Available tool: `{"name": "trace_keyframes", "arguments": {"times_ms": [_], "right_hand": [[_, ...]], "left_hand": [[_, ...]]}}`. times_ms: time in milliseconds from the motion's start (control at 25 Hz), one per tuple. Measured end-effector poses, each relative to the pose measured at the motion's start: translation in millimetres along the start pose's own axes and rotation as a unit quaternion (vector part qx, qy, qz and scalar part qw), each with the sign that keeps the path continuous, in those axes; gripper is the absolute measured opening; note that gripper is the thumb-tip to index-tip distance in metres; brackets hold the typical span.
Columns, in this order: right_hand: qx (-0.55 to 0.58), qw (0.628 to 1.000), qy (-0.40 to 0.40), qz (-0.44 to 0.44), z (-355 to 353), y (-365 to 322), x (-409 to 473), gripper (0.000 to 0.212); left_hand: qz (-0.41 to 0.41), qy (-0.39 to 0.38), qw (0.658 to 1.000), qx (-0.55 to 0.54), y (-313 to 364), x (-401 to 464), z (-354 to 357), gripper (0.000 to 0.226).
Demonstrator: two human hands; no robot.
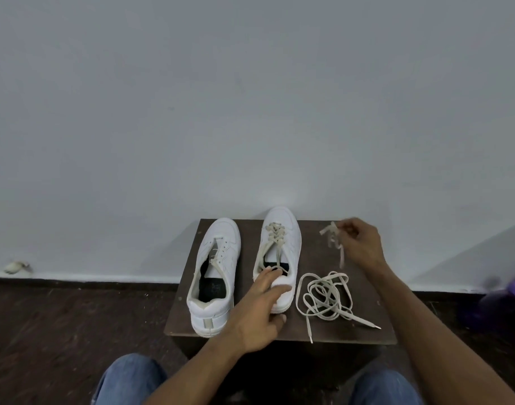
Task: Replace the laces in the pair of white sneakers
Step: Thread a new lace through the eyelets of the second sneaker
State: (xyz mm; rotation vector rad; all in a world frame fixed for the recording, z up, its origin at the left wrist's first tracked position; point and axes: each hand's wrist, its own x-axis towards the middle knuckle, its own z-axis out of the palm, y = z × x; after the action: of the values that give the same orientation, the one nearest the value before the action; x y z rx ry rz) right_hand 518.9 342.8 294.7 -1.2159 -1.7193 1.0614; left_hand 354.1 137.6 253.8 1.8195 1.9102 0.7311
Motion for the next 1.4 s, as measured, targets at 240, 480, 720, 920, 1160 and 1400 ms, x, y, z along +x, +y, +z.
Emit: {"name": "trace_keyframes", "arguments": {"times_ms": [240, 480, 720, 920, 1160, 1400], "right_hand": [[0.078, 0.938, -0.272, -0.201, -1.5, -133.5, -66.6, 0.009], [0.113, 0.963, -0.206, -0.132, 22.0, -135.9, -96.8, 0.005], [0.34, 0.928, -0.127, 0.085, 20.3, -132.9, -106.3, 0.012], [0.275, 0.941, -0.192, 0.042, 19.3, -147.1, -106.9, 0.008], [0.153, 0.934, -0.316, -0.06, 40.6, -163.0, -131.5, 0.009], [0.383, 0.921, -0.07, 0.028, 32.0, -139.0, -100.6, 0.015]], "left_hand": [[-0.035, 0.201, 0.929, -0.31, 41.4, -1.0, -59.1, 0.078], [-0.038, 0.209, 0.912, -0.352, 60.9, -26.9, -97.7, 0.012], [-0.21, 0.228, 0.827, -0.47, 24.8, -57.4, -86.0, 0.011], [-0.286, 0.297, 0.846, -0.337, 12.9, -65.5, -70.8, 0.031], [-0.038, 0.21, 0.916, -0.339, 51.2, -51.8, -93.1, 0.013], [-0.12, 0.197, 0.881, -0.413, 16.2, -76.8, -89.4, 0.021]]}}
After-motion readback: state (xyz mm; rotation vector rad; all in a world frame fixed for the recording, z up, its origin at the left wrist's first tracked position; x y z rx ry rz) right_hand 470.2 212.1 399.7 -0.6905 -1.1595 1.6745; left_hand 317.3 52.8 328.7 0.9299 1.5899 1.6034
